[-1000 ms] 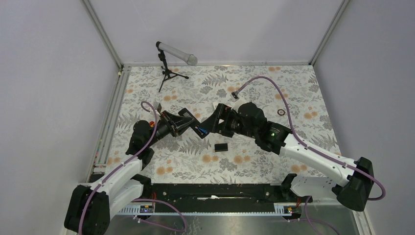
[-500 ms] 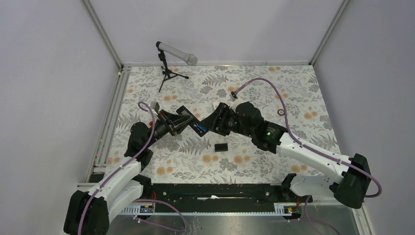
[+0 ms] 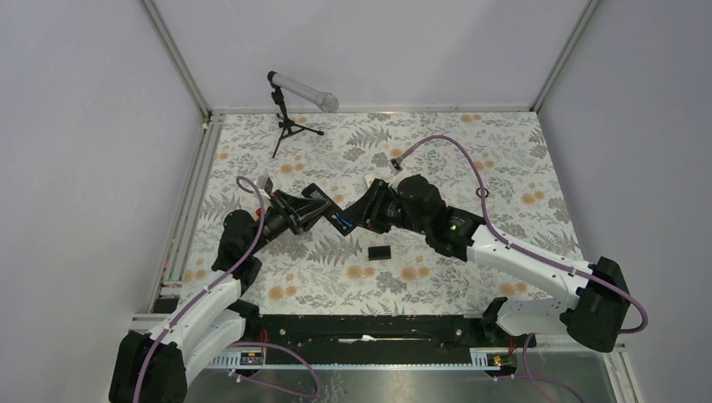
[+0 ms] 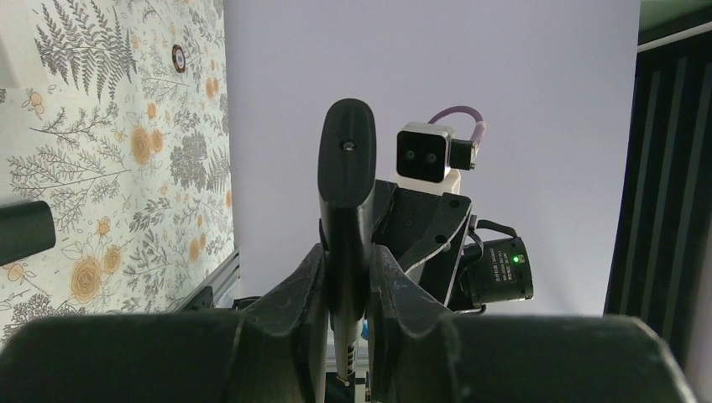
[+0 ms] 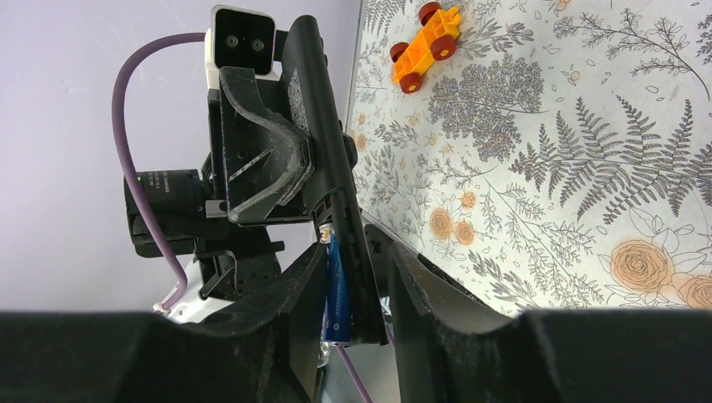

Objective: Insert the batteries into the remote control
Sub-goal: Load the battery into the remote control, then pick up the battery cover at the center of the board.

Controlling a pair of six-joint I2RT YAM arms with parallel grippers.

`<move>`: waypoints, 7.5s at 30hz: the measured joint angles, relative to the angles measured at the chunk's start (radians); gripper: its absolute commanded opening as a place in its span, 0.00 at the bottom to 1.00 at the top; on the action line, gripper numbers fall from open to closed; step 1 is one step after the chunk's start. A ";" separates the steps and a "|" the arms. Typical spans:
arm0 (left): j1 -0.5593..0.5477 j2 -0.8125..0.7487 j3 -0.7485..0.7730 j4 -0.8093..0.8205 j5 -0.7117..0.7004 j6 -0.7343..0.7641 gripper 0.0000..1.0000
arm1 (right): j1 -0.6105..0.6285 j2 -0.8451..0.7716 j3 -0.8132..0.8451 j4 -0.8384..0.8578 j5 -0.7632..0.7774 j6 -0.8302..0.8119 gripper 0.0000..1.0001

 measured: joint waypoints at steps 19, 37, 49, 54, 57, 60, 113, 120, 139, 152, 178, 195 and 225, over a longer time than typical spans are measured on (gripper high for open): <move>0.004 0.002 0.015 -0.012 -0.003 -0.010 0.00 | 0.000 -0.016 -0.072 0.105 -0.013 0.027 0.88; 0.007 0.017 0.028 0.039 -0.009 -0.143 0.00 | 0.000 -0.137 -0.234 0.387 -0.015 0.052 0.76; 0.007 0.020 0.028 0.055 -0.011 -0.200 0.00 | -0.001 -0.099 -0.235 0.472 -0.017 0.090 0.53; 0.007 0.021 0.028 0.046 -0.012 -0.202 0.00 | -0.001 -0.085 -0.235 0.474 -0.034 0.100 0.45; 0.007 0.021 0.028 0.045 -0.012 -0.203 0.00 | -0.001 -0.082 -0.229 0.477 -0.037 0.108 0.39; 0.010 0.021 0.034 0.038 -0.013 -0.203 0.00 | -0.001 -0.066 -0.211 0.476 -0.042 0.116 0.34; 0.023 0.023 0.177 -0.134 0.055 0.128 0.00 | -0.050 -0.066 -0.237 0.496 -0.144 0.060 0.18; 0.026 0.013 0.177 -0.159 0.057 0.158 0.00 | -0.050 -0.055 -0.235 0.484 -0.143 0.081 0.47; 0.027 -0.016 0.239 -0.260 0.066 0.283 0.00 | -0.063 -0.020 -0.182 0.423 -0.119 0.012 0.65; 0.039 -0.008 0.244 -0.266 0.068 0.288 0.00 | -0.076 0.037 -0.117 0.414 -0.173 0.028 0.40; 0.306 -0.090 0.343 -0.908 -0.072 0.740 0.00 | -0.170 0.012 0.087 -0.344 -0.216 -1.125 0.88; 0.493 -0.044 0.353 -0.983 0.022 0.840 0.00 | -0.016 0.400 0.071 -0.528 -0.004 -1.599 0.86; 0.558 0.017 0.328 -0.870 0.153 0.810 0.00 | -0.013 0.608 0.211 -0.557 0.031 -1.696 0.43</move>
